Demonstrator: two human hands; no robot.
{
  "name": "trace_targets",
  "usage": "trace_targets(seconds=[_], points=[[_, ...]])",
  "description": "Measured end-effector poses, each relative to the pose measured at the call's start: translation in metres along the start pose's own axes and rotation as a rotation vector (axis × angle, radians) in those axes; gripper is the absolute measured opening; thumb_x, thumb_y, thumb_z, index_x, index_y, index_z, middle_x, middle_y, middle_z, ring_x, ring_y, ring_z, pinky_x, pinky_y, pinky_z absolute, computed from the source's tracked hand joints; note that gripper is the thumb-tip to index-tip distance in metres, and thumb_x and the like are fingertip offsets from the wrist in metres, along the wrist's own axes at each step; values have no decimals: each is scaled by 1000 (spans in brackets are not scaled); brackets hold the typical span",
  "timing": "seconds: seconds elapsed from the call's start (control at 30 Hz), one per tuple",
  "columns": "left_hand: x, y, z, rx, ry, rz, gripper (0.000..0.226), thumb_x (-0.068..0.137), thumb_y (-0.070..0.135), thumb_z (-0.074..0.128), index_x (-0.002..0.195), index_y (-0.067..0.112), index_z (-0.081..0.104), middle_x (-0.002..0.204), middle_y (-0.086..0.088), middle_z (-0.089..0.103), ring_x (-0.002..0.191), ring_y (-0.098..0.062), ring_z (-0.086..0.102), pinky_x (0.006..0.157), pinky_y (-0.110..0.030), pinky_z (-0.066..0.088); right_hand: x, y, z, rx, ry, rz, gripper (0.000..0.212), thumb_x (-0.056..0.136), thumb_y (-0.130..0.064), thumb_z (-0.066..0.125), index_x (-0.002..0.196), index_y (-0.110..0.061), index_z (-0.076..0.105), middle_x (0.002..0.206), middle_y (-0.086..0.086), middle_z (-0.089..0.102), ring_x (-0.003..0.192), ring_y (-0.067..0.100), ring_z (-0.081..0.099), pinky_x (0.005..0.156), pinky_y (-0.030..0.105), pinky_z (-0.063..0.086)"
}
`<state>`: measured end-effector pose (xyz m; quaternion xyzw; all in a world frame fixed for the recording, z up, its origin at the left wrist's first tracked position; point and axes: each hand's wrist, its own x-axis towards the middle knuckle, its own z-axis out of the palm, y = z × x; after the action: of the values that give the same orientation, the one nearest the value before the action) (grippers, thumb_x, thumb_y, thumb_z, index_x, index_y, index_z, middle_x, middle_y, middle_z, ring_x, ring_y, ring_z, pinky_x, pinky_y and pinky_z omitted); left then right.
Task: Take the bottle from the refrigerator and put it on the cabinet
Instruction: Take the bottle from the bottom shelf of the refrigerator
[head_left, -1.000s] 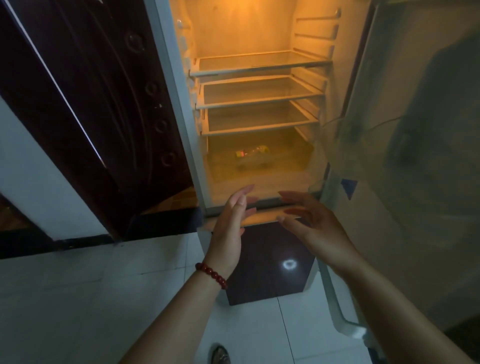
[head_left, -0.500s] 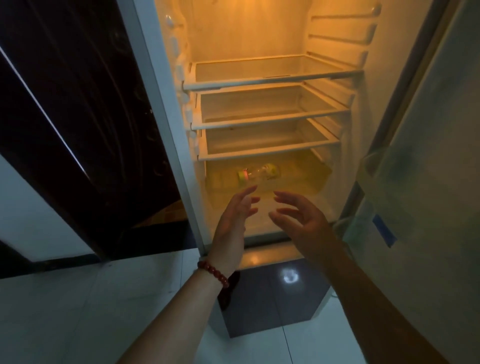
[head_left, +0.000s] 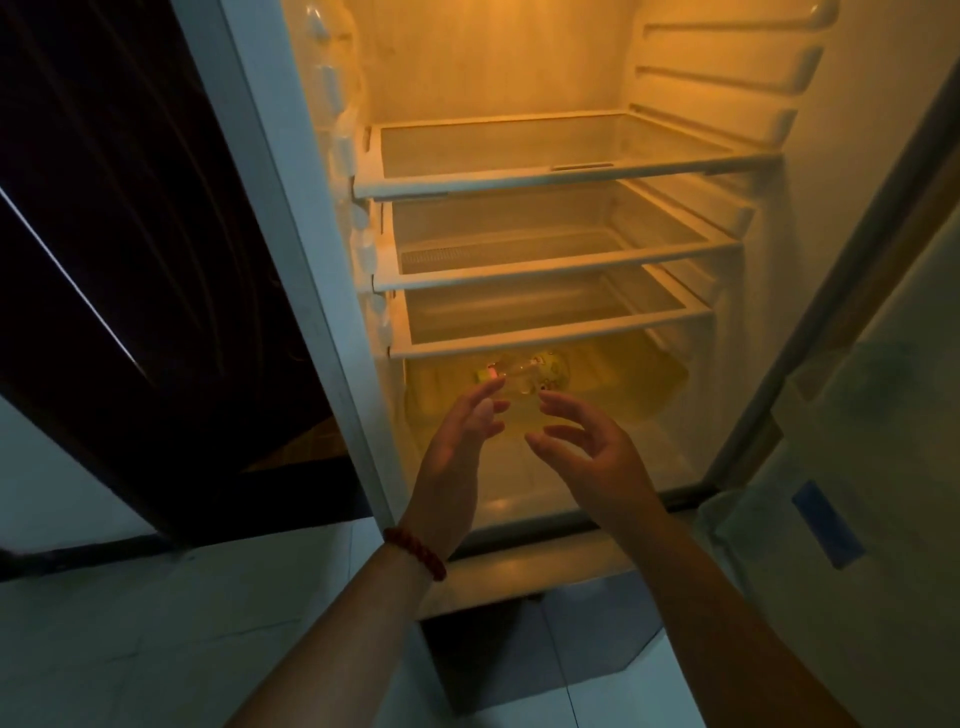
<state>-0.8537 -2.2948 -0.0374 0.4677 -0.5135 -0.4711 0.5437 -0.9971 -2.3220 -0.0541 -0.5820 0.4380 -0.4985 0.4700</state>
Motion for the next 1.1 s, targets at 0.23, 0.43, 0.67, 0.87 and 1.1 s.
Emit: trace_targets(seconds=[0.23, 0.43, 0.67, 0.87, 1.1], points=[[14, -9, 3, -1, 38, -50, 47, 78, 64, 36, 118, 47, 52, 122, 12, 58, 106, -3, 57, 82, -30, 39, 18, 7, -6, -7, -32, 26, 38, 81, -18, 70, 110, -39, 57, 112, -17, 59, 102, 9, 61, 70, 14, 51], [27, -12, 24, 4, 38, -47, 43, 82, 57, 33, 119, 45, 52, 120, 12, 59, 106, -3, 56, 86, -35, 39, 17, 9, -32, 6, -16, 56, 37, 82, -15, 69, 112, -34, 58, 115, -10, 60, 102, 9, 61, 77, 20, 54], [45, -22, 58, 67, 17, 41, 41, 79, 61, 46, 115, 46, 55, 128, 7, 54, 116, -2, 49, 87, -17, 40, 21, 17, -76, -54, -9, 39, 36, 82, -17, 69, 109, -36, 57, 117, -10, 59, 108, 13, 58, 76, 19, 53], [58, -35, 52, 717, -49, 303, 41, 84, 61, 39, 123, 49, 41, 129, 22, 46, 122, -1, 42, 100, -26, 38, 41, 32, -84, -388, -27, -126, 40, 81, -24, 71, 116, -36, 54, 120, -16, 52, 110, 0, 49, 93, 27, 44], [67, -59, 47, 1271, -50, 216, 57, 83, 62, 23, 135, 41, 29, 152, 4, 23, 141, -26, 13, 107, -58, 24, 66, 67, -83, -1002, -137, -278, 59, 86, -41, 60, 140, -29, 39, 155, 4, 26, 144, 28, 16, 115, 46, 18]])
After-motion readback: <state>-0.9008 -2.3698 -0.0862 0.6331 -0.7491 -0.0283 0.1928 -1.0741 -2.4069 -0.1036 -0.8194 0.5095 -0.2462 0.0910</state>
